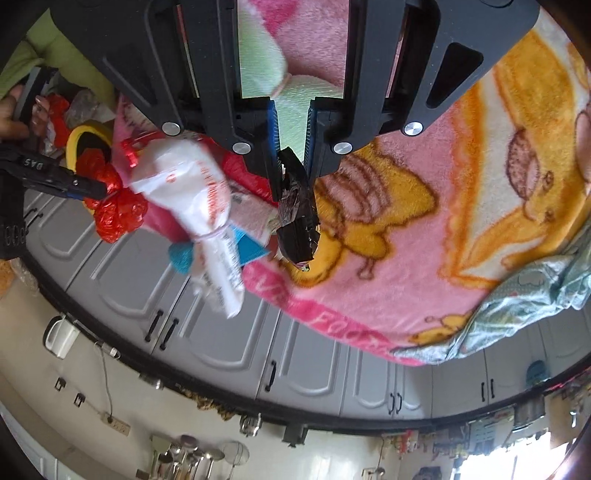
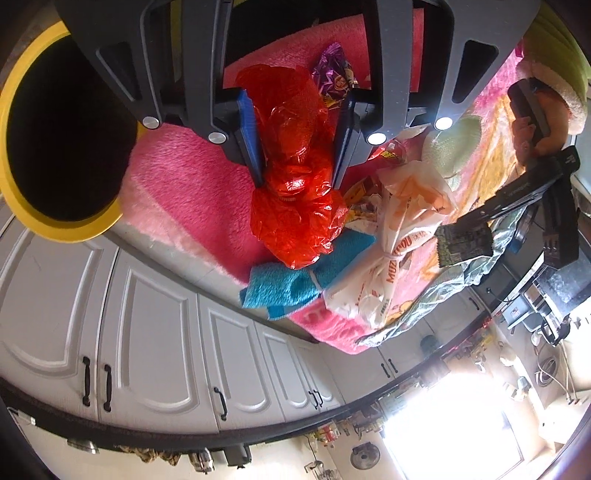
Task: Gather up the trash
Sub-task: 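Carry the red bag over the yellow bin and open the right gripper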
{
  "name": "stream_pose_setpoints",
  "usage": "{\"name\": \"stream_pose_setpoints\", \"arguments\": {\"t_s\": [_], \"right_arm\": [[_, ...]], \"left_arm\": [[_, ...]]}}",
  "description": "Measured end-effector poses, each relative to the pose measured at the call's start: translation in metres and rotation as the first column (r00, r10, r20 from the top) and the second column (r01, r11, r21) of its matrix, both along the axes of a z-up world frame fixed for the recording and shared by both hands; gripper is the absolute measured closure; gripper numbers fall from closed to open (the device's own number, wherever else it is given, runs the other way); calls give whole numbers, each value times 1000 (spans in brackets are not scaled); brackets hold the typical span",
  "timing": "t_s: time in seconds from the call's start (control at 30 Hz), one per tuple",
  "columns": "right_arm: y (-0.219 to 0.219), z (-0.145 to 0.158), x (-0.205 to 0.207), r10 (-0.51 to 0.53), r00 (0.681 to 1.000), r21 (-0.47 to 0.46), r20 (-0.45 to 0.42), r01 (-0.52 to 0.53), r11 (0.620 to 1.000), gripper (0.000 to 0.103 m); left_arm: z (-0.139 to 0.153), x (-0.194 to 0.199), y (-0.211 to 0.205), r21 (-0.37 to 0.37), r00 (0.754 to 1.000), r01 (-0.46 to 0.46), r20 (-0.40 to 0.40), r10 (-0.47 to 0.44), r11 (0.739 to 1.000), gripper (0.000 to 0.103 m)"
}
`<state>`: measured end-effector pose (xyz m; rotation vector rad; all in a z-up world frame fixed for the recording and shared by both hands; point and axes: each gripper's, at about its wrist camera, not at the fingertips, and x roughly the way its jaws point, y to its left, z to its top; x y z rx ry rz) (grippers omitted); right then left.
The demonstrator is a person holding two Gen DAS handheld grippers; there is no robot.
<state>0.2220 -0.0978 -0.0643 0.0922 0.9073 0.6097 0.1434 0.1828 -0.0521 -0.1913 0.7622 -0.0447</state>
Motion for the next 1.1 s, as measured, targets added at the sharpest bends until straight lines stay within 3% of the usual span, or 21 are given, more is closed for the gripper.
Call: {"name": "stream_pose_setpoints", "arguments": {"t_s": [0.53,1.1], "right_arm": [[-43,38,-10,-65,993,18,95,63,998,69],[-121,62,-27,-197,965,34,171,195,980,69]], "left_arm": [[48,-3,-67,12,988,118,102,-119,993,96],[53,18,-143,52,961,251,108,-255,967,97]]}}
